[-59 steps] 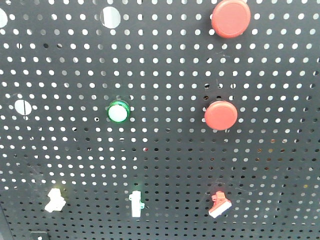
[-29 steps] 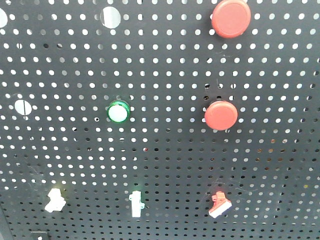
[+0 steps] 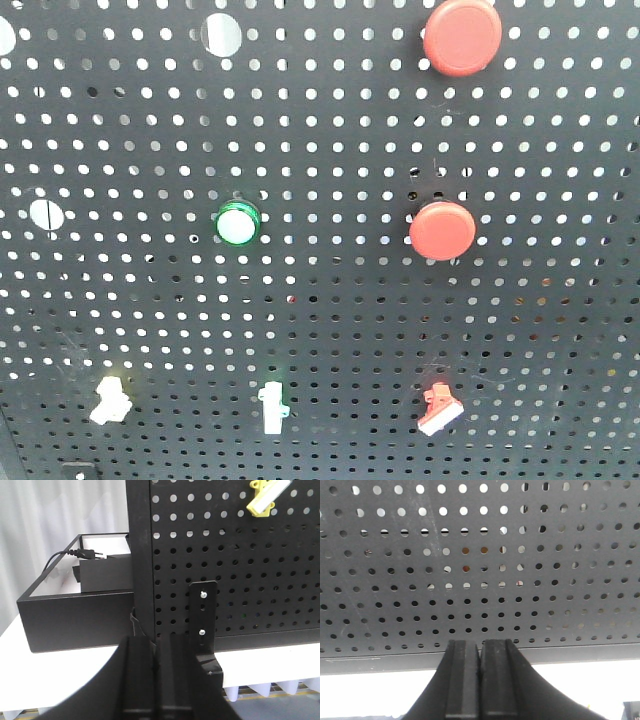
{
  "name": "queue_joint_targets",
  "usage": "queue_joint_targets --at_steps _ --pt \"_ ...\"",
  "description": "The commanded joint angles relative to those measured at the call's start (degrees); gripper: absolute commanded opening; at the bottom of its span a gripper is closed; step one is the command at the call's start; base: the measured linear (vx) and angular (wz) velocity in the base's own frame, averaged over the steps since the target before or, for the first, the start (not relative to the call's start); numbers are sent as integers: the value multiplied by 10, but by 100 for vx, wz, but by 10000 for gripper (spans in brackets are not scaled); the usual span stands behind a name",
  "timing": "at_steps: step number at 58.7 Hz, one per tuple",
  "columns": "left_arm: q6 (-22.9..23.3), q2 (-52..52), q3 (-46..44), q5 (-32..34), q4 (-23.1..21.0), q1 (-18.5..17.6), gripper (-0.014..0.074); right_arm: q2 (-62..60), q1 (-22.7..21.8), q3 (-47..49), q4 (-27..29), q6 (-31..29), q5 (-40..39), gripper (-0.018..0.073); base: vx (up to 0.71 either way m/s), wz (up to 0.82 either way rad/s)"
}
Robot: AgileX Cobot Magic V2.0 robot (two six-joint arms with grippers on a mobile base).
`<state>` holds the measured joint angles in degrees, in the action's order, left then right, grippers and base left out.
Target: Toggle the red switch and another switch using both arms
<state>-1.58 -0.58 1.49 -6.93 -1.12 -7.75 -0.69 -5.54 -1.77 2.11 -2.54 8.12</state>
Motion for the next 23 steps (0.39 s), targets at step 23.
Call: queue_joint_targets --at_steps 23 --pt "7 -11 11 46 -1 1 3 -6 -4 -3 -2 0 -45 -6 0 0"
